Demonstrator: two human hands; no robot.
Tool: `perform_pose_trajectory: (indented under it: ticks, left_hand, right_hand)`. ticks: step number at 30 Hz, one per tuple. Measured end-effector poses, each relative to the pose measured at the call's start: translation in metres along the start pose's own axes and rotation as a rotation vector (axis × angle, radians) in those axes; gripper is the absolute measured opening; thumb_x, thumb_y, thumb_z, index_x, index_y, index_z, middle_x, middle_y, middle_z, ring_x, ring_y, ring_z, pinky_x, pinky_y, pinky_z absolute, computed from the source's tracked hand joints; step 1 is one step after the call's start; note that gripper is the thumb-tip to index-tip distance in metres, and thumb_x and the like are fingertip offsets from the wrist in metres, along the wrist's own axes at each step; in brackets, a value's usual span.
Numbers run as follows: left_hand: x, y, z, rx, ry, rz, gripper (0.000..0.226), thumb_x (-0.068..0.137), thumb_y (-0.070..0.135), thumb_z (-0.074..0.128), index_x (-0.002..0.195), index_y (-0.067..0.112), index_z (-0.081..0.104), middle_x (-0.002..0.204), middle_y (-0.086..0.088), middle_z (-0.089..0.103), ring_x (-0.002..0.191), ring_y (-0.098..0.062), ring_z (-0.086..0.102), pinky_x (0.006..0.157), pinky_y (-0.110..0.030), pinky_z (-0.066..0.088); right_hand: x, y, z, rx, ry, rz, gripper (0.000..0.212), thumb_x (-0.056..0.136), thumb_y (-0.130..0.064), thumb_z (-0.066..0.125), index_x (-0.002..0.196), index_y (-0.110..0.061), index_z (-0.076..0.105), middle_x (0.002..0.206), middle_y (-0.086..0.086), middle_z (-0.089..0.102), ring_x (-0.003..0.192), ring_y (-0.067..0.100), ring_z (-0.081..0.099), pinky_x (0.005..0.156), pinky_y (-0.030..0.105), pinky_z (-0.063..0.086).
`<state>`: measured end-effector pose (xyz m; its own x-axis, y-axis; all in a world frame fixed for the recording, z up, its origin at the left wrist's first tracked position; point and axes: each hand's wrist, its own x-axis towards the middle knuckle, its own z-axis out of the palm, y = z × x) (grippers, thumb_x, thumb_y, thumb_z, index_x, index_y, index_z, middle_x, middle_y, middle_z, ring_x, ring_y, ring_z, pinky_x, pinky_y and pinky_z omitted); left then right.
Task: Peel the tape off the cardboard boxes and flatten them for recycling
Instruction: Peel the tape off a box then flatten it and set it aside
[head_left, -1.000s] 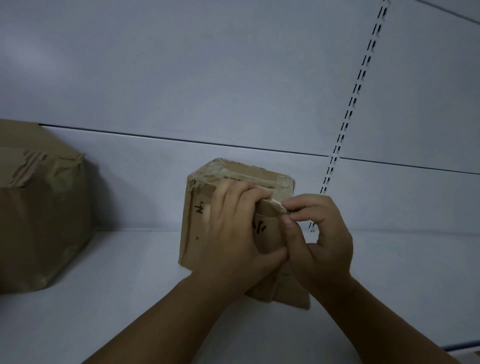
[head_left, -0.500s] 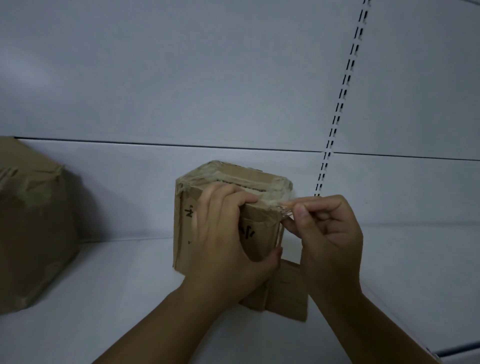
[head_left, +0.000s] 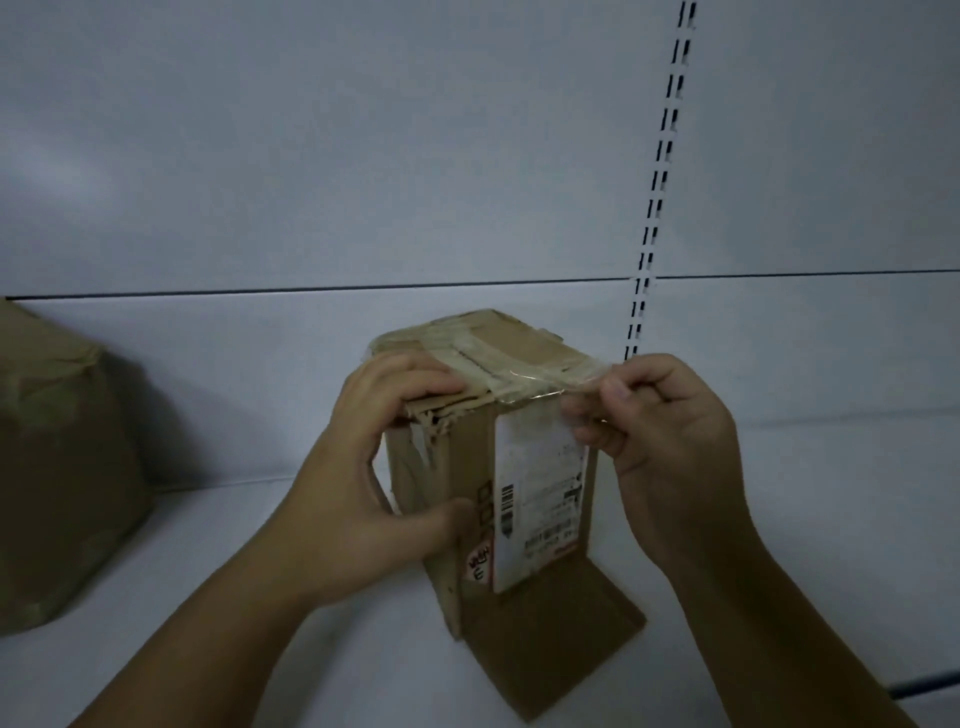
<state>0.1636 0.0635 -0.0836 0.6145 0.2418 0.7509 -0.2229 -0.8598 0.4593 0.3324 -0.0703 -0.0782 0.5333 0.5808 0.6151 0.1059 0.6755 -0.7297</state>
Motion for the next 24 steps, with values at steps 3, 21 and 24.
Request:
perform_pose_trajectory:
  ticks: [3,21,24]
  left_hand:
    - [0.000,0.003,-0.018,-0.180,-0.059,-0.107,0.062,0.054,0.023,0.077,0.113,0.026,0.057,0.124,0.005,0.054,0.122,-0.021,0.050,0.096,-0.039,0.048]
    - [0.017,0.036,-0.062,-0.155,-0.101,-0.238,0.056,0.060,-0.003,0.067,0.109,0.022,0.061,0.117,-0.002,0.066,0.120,-0.016,0.057,0.092,-0.023,0.049]
    - [-0.003,0.043,-0.054,0.142,-0.010,-0.083,0.060,0.068,0.023,0.072,0.124,0.024,0.051,0.132,0.004,0.055,0.132,-0.014,0.044,0.111,-0.026,0.032]
  right_hand:
    - [0.001,-0.006,-0.009,0.136,-0.303,0.081,0.031,0.066,-0.050,0.075,0.082,-0.023,0.073,0.085,0.004,0.073,0.069,0.015,0.069,0.058,0.020,0.053]
    - [-0.001,0.027,0.016,-0.943,-0.177,-0.653,0.072,0.070,-0.066,0.063,0.114,-0.010,0.064,0.113,0.004,0.059,0.109,0.018,0.050,0.093,0.038,0.042]
    - [0.001,0.027,0.017,-1.029,-0.057,-0.725,0.059,0.075,-0.060,0.063,0.108,-0.011,0.070,0.101,0.005,0.063,0.099,0.022,0.052,0.089,0.037,0.037]
